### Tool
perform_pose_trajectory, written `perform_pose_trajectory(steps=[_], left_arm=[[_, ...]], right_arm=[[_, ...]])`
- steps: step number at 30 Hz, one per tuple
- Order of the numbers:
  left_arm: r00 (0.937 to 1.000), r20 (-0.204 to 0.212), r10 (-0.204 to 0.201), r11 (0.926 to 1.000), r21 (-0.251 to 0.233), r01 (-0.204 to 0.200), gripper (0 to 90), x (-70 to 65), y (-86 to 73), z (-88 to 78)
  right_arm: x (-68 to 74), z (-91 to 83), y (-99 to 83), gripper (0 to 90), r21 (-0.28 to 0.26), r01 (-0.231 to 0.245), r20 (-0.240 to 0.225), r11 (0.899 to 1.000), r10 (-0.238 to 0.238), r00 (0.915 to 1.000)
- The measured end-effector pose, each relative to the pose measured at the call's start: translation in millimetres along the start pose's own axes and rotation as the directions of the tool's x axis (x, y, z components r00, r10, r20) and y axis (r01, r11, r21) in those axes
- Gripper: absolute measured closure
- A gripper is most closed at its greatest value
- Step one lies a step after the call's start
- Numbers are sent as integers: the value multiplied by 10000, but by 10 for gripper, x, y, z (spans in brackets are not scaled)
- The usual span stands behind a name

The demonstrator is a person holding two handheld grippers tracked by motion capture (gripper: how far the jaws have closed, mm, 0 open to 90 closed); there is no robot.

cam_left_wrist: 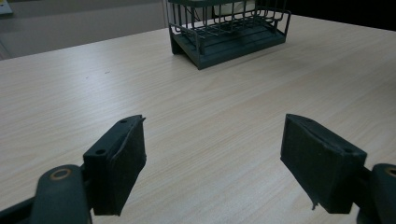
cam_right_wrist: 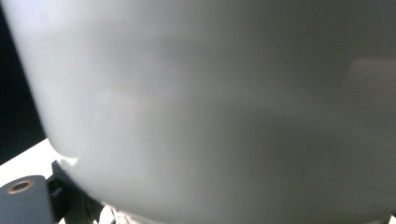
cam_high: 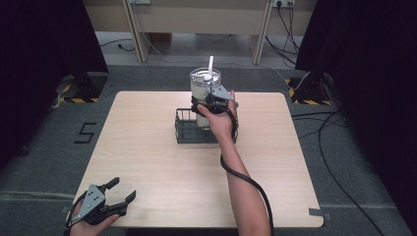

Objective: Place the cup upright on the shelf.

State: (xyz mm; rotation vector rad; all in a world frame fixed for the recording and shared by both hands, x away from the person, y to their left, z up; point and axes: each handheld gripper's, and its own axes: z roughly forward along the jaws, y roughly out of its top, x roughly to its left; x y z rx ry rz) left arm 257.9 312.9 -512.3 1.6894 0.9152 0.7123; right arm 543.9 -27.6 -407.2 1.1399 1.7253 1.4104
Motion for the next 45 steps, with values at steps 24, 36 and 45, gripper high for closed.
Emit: perform_pose_trajectory(steps=[24,36,45], left_arm=[[10000,66,55,10000,39,-56,213,-18,0,6],[9999,55,94,9999,53,-94,212,-22,1,8],[9999,37,108,9999,49,-108,212,-22,1,8]], right_arm=[[5,26,-186,72,-137,150,93,9998,-149,9998],[43,-35,-231,31,-420,325,207,9986,-317,9993],[62,-114,-252,17,-491,377,221,9981,-367,9991]])
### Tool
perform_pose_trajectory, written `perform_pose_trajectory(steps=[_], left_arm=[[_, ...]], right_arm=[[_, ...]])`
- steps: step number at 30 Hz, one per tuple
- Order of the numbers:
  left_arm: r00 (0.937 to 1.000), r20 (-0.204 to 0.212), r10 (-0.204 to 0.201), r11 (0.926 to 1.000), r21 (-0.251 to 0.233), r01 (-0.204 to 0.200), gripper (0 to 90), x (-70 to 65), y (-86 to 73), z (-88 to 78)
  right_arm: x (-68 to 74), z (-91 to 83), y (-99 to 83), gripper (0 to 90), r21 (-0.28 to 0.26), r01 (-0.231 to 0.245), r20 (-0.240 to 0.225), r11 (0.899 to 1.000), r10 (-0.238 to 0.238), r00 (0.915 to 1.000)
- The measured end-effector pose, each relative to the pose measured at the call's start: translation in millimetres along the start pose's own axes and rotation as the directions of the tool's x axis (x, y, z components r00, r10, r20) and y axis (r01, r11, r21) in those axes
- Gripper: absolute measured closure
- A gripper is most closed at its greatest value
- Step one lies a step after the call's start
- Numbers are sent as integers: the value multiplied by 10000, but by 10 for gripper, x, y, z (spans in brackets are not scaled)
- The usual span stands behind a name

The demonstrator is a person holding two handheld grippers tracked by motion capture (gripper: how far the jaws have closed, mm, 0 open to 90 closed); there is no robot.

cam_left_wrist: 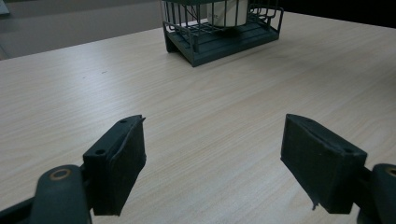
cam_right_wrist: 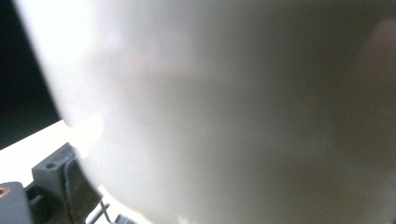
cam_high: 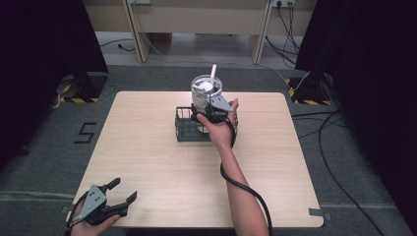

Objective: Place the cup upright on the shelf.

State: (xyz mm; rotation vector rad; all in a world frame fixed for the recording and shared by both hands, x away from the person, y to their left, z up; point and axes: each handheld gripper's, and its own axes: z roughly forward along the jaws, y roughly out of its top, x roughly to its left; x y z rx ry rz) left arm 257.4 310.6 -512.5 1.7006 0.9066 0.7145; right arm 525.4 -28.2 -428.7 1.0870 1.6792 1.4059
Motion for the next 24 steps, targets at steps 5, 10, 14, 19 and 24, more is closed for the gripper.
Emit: perform_pose_trajectory(steps=[5,10,14,19,24], left_arm=[[10000,-10,12,10000,5,-12,212,0,1,-2],[10000,-7,-5,10000,-4,5,211,2,-1,0],[10000,-11,13,10000,6,-13,211,2,0,-1],[10000,-29,53,10000,14,-53,211,-1,2,1],[10000,-39,71,10000,22,-70,211,-3,3,0]], right_arm=[[-1,-39,-20,16,72,-22,16,10000,22,10000],[5,-95,-59,16,102,-3,5,9999,3,10000],[-9,-159,-83,17,125,5,24,9999,-5,10000],[-50,-263,-94,23,111,-59,-8,9999,59,10000],[-77,-364,-94,28,47,-39,11,10000,39,10000]])
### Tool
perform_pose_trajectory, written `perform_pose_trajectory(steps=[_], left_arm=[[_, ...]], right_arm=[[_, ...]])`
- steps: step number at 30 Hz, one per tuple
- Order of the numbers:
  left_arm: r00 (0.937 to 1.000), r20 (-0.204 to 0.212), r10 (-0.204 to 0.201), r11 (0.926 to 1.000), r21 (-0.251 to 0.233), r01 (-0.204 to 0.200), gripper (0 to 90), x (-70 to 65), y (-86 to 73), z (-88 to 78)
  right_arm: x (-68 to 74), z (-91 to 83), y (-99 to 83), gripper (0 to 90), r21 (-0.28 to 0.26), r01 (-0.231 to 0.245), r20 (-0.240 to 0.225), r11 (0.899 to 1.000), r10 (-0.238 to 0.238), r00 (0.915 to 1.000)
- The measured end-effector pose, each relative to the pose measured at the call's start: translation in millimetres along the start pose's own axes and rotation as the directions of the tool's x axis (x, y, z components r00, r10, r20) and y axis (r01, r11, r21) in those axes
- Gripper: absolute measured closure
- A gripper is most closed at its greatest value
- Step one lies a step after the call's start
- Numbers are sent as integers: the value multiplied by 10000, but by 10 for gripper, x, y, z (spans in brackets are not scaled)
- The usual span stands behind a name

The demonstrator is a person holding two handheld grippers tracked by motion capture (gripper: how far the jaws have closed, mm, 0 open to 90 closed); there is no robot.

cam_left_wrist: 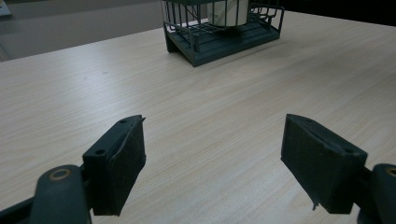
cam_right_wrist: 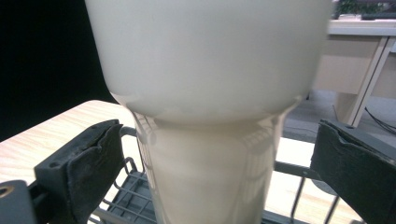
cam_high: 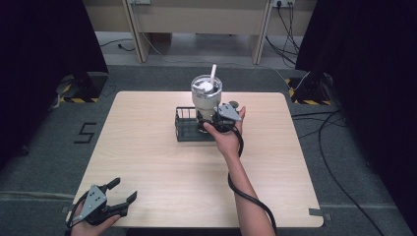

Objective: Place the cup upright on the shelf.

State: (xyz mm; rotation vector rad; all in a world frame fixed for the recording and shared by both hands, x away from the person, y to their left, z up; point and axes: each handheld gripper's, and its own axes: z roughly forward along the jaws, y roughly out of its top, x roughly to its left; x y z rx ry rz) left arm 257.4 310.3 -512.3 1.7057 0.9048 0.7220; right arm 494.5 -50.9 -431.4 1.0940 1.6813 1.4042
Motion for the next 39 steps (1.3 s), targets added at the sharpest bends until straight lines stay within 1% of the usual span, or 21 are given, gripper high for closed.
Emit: perform_pose_trajectory(steps=[4,5,7,9,10,12,19,20,25,31,32,39], left_arm=[[10000,2,25,10000,-10,-25,211,-2,1,-1],[10000,3,26,10000,-11,-26,211,-2,1,-1],[10000,8,28,10000,-9,-28,211,-2,1,0],[10000,15,34,10000,-11,-34,211,-3,1,-1],[10000,18,36,10000,-8,-36,211,-4,2,-1],[10000,12,37,10000,-13,-37,211,-5,2,-2],[10000,18,66,10000,-4,-66,210,-6,2,-1],[10000,12,56,10000,-5,-56,210,-7,2,-1],[10000,3,53,10000,-2,-53,210,-12,4,-4],[10000,8,58,10000,-7,-58,210,-19,4,-1],[10000,8,60,10000,-7,-60,210,-19,4,-1],[10000,7,75,10000,-4,-75,210,-22,5,-1]], right_arm=[[-36,-96,4,33,-36,-63,34,10000,64,10000],[-36,-96,4,33,-36,-63,34,10000,64,10000],[-47,-135,2,34,-16,42,66,10000,-41,10000],[-59,-174,0,35,-13,49,89,10000,-49,9999],[-75,-210,-1,37,-37,39,134,10000,-39,9999],[-81,-224,-1,38,-32,-1,122,10000,1,9999],[-142,-363,-30,43,46,-56,231,10000,55,9997],[-152,-381,-34,44,37,-128,238,9999,127,9996],[-202,-469,-32,47,59,-128,295,9999,126,9995],[-279,-582,-22,50,67,-46,382,10000,43,9993],[-293,-603,-21,52,61,-123,383,9999,121,9992],[-407,-774,-47,56,81,-203,629,9998,198,9978]])
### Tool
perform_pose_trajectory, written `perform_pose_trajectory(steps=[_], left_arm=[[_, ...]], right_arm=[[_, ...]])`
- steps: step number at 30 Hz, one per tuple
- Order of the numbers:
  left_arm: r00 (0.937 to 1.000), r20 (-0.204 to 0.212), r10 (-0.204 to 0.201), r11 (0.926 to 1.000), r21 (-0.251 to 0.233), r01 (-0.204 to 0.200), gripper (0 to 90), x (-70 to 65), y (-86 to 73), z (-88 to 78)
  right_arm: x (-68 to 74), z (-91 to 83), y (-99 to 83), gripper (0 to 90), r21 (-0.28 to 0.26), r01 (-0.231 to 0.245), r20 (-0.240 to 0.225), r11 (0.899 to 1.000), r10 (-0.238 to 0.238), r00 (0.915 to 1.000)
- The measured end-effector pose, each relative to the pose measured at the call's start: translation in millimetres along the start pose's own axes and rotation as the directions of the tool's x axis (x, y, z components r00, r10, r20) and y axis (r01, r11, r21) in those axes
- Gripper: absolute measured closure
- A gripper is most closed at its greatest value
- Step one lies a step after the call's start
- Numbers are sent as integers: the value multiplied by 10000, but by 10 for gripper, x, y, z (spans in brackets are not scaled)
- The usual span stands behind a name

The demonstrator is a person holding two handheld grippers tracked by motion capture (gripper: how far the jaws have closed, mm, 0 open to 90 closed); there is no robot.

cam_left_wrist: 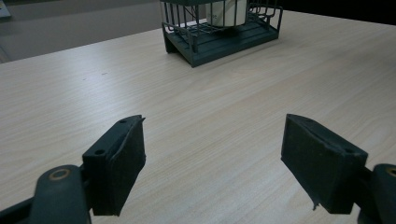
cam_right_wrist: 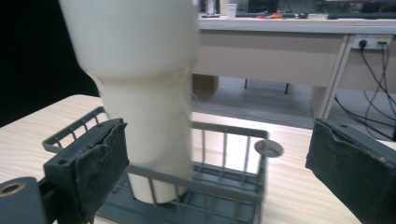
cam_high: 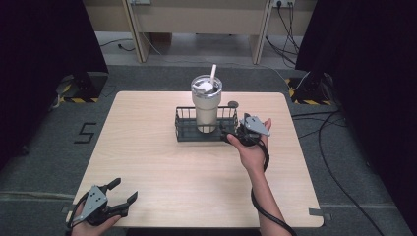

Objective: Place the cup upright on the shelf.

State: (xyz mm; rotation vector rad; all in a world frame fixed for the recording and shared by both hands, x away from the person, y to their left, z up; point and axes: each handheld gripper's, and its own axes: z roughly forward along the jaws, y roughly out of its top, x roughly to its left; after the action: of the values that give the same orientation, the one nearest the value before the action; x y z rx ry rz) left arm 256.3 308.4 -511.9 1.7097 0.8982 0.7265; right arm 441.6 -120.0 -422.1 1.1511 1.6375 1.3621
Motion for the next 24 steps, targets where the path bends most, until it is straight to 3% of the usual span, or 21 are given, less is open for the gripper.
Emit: perform_pose_trajectory(steps=[24], left_arm=[[10000,-69,18,10000,13,-18,209,-5,1,-1]], right_arm=[[-431,-504,-148,77,9,-389,1023,9992,386,9940]])
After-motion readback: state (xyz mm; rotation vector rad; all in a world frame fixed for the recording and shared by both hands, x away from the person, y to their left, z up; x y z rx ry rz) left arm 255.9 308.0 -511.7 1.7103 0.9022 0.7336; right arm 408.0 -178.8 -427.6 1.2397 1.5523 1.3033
